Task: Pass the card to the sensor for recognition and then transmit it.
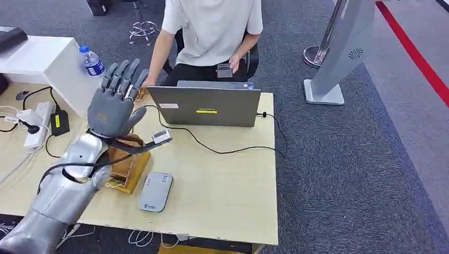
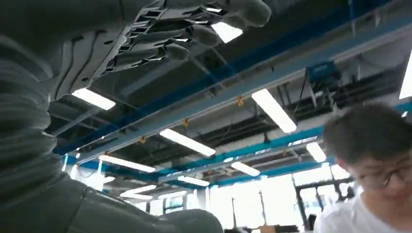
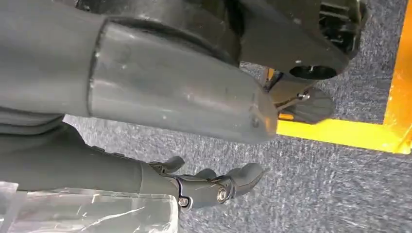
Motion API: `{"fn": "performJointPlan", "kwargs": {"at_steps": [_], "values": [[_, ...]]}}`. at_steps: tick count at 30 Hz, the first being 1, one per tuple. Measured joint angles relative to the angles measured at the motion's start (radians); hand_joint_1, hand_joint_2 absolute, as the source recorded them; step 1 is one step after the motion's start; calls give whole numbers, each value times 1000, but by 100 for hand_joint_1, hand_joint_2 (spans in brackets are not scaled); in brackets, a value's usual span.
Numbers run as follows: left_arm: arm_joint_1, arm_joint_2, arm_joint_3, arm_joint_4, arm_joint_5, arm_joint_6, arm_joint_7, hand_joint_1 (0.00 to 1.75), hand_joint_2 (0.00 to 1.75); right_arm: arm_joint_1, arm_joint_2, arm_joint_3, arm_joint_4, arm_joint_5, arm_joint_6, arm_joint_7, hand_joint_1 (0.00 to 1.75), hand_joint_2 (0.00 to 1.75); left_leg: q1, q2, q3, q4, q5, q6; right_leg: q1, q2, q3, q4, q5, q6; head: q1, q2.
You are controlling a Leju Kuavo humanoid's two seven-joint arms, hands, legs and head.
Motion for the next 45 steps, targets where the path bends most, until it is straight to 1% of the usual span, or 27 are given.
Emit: {"fn": "performJointPlan", "kwargs": {"at_steps": [3, 4, 7, 10, 13, 16, 18, 20, 21, 26, 31, 36, 42, 45], "values": [[157, 29, 17, -161, -31, 74, -13, 0, 175, 3, 0, -21, 0, -7, -6, -3, 0, 0, 0, 0, 1, 0, -1, 0, 0, 1, 0, 0, -1, 1, 0, 0], [207, 38, 20, -204, -36, 89, -16, 0, 175, 4, 0, -27, 0, -10, -8, -5, 0, 0, 0, 1, 1, 0, -2, 0, 0, 1, 0, 0, -1, 1, -1, 0], [347, 69, 33, -300, -48, 67, -11, 0, 175, 7, 0, -48, 0, -21, -12, -9, 0, 0, 0, 0, 1, 0, -3, 0, 0, 0, 0, 0, -2, 1, 0, 0], [463, 94, 41, -347, -50, 34, -5, 0, 175, 9, 0, -67, 0, -31, -15, -10, 0, 0, 0, 0, 1, 0, -3, 0, 0, 0, 0, 0, -2, 1, 0, 0], [556, 111, 51, -372, -46, -43, 19, 0, 175, 12, 0, -86, 0, -39, -16, -10, 0, 0, 0, 0, 1, 0, -3, 0, 0, 0, 0, 0, -3, 1, 0, 0], [622, 153, 63, -377, 3, -219, 74, 0, 175, 14, 0, -101, 0, -39, -16, -7, 0, 0, 1, 0, 1, 0, -3, -1, 0, 0, 0, 0, -3, 1, -1, 0], [652, 184, 79, -376, 37, -288, 97, 0, 175, 15, 0, -110, 0, -35, -16, -3, 0, 0, 1, 0, 1, 0, -3, -1, 1, 0, 0, 0, -3, 1, 0, 0], [674, 214, 104, -369, 64, -321, 108, 0, 175, 15, 0, -114, 0, -32, -16, 0, 0, 0, 1, 0, 1, 0, -3, -1, 1, -1, 0, 0, -3, 1, 0, 0], [680, 221, 116, -366, 75, -332, 113, 0, 175, 15, 0, -116, 0, -30, -16, 1, 0, 0, 1, -1, 1, 0, -3, -1, 1, -1, 0, 0, -3, 1, -1, 0], [681, 225, 153, -323, 93, -345, 120, 0, 175, 15, 0, -122, 0, -17, -15, 4, 0, 0, 1, -1, 1, 0, -3, -1, 1, -2, 1, 0, -2, 1, 0, 0], [667, 211, 176, -281, 97, -347, 127, 0, 175, 16, 0, -129, 0, -10, -15, 5, 0, 0, 1, -1, 1, 0, -3, -1, 1, -2, 1, 0, -2, 1, 0, 0], [663, 198, 187, -261, 96, -346, 130, 0, 175, 16, 0, -132, 0, -5, -15, 5, 0, 0, 1, -1, 1, 0, -3, -1, 1, -2, 1, 0, -2, 1, 0, 0], [650, 171, 219, -226, 98, -351, 138, 0, 175, 16, 0, -133, 0, 15, -13, 8, 0, 0, 1, -1, 1, 0, -3, -1, 1, -2, 1, 0, -2, 1, 0, 0], [634, 152, 246, -195, 100, -365, 138, 0, 175, 16, 0, -133, 0, 26, -10, 10, 0, 0, 1, -1, 1, 0, -3, -1, 1, -2, 1, 0, -2, 1, 0, 0]]}}
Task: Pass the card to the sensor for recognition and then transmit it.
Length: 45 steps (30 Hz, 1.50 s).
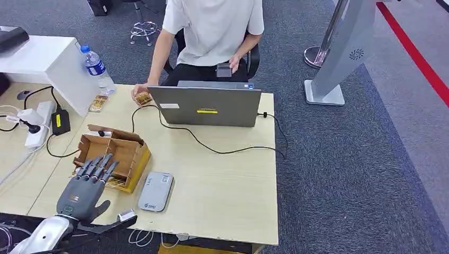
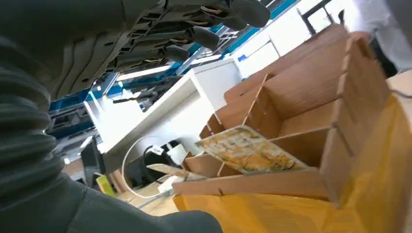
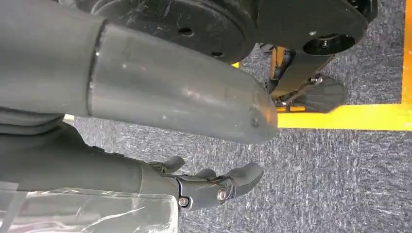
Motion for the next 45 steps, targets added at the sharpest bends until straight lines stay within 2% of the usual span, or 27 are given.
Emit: {"fn": "performJointPlan", "kwargs": {"at_steps": [12, 27, 28, 45], "values": [[-5, -4, 6, 8, 0, -3, -1, 0, 175, 0, 0, 0, 0, 4, 1, 0, 0, 0, 0, 0, 0, 0, 0, 0, 0, 0, 0, 0, 0, 0, 0, 0], [-70, -79, 35, 121, -18, -25, -12, 0, 175, -2, 0, 0, 0, 29, 5, 0, 0, 0, 0, 0, 0, 0, 0, 0, 0, 0, 0, 0, 0, 0, 0, 0], [-70, -81, 35, 124, -18, -26, -12, 175, 175, -2, 0, 0, 0, 29, 5, 0, 0, 0, 0, 0, 0, 0, 0, 0, 0, 0, 0, 0, 0, 0, 0, 0], [-69, -94, 35, 132, 23, 6, -56, 175, 175, -2, 0, -2, 0, 50, 14, -3, 0, 0, 0, 0, 0, 0, 0, 0, 0, 0, 0, 0, 0, 0, 0, 0]]}}
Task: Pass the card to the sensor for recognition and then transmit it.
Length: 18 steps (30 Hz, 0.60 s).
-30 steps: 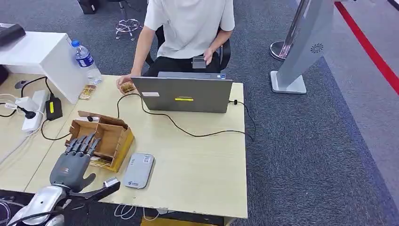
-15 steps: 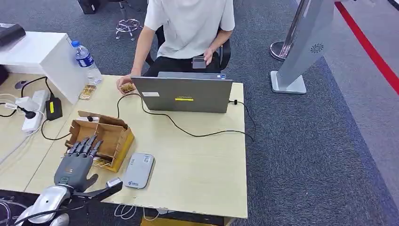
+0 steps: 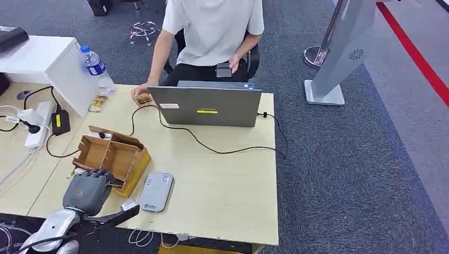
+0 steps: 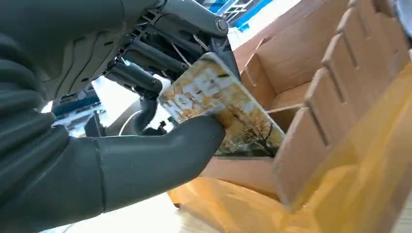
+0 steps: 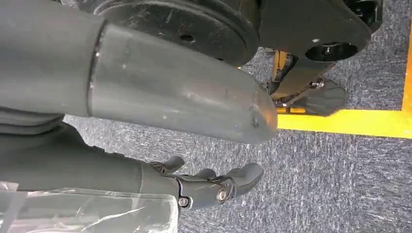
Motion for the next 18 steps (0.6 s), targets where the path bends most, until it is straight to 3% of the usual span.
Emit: {"fn": "performJointPlan", "kwargs": {"at_steps": [8, 18], "values": [[9, -32, 0, -16, -1, 145, -43, 175, 175, 0, 0, -8, 0, 16, 0, -4, 0, 0, 0, 0, 0, 0, 0, 0, 0, 0, 0, 0, 0, 0, 0, 0], [125, -19, 11, -233, -41, 231, -51, 175, 175, 1, 0, -36, 0, 7, -8, -8, 0, 0, 0, 0, 0, 0, 0, 0, 0, 0, 0, 0, 0, 0, 0, 0]]}}
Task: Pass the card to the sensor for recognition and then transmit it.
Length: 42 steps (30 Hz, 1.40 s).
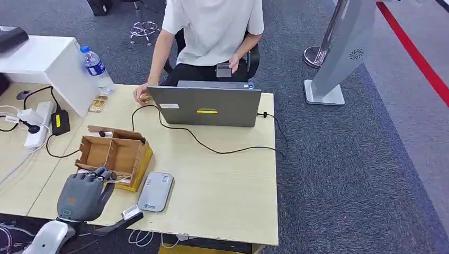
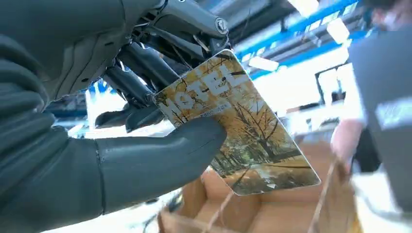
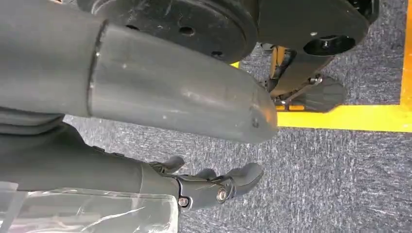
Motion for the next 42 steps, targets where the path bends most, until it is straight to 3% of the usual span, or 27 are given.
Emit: {"fn": "performJointPlan", "kwargs": {"at_steps": [2, 5, 8, 10, 12, 14, 17, 22, 27, 32, 33, 42], "values": [[31, 12, 1, -49, -13, 32, -4, 175, 175, 0, 0, -10, 0, -2, -2, -1, 0, 0, 0, 0, 0, 0, 0, 0, 0, 0, 0, 0, 0, 0, 0, 0], [89, 33, 3, -167, -45, 133, -13, 175, 175, 4, 0, -21, 0, -8, -4, -7, 0, 0, 0, 0, 0, 0, -1, -1, 0, 0, 0, 0, -1, 0, 0, 0], [115, 42, 5, -219, -52, 152, -14, 175, 175, 3, 2, -27, 0, -8, -3, -8, 0, 0, 0, -2, 1, 0, -1, 0, 0, -2, 1, 0, -3, 1, 0, 0], [115, 47, 5, -248, -38, 201, -34, 175, 175, 4, 2, -32, 0, -3, -3, -8, 0, 0, 0, -3, 1, 0, -1, 0, 0, -2, 0, 0, -3, 1, -1, 0], [60, 46, 8, -260, 14, 217, -47, 175, 175, 3, 2, -34, 0, 19, 0, -9, 0, 0, 0, -6, 1, 0, 0, 0, 0, -6, -1, 0, -3, 1, -1, 0], [-83, 45, 13, -236, 72, 161, -66, 175, 175, -1, 2, -34, 0, 54, 10, -10, 0, 0, 0, -14, 0, 1, 4, 2, 0, -14, -1, -1, -2, 1, -1, 0], [-357, 25, 11, -83, 89, 126, -117, 175, 175, -18, 2, -18, 0, 103, 24, -9, 0, 0, 0, -20, -1, 1, 9, -1, 0, -20, 0, 0, 1, -1, -1, 0], [-733, -39, -16, 278, 19, 109, -94, 175, 175, -43, 2, 14, 0, 158, 46, 19, 0, 0, 0, -14, -3, 1, 14, -1, 0, -14, -2, 0, 10, -2, -1, 0], [-982, -98, -61, 650, -69, 154, -50, 175, 175, -56, 2, 40, 0, 190, 59, 44, 0, 0, 0, -9, -5, 1, 15, 0, -1, -8, -4, 0, 13, -1, -1, 0], [-1107, -144, -77, 917, -62, 166, -40, 175, 175, -63, 2, 50, 0, 199, 63, 51, 0, 0, -1, -5, -6, 2, 14, 0, -1, -4, -5, 0, 13, -1, -1, 0], [-1117, -150, -79, 946, -57, 171, -41, 0, 175, -64, 2, 51, 0, 200, 63, 50, 0, 0, -1, -5, -6, 2, 14, 0, -1, -4, -6, 0, 13, -1, -1, 0], [-1135, -162, -79, 1088, 23, 177, -84, 0, 175, -65, 2, 61, 0, 203, 62, 50, 0, 0, 0, -3, -7, 1, 14, 0, 0, -3, -7, 0, 12, -1, -1, 0]]}}
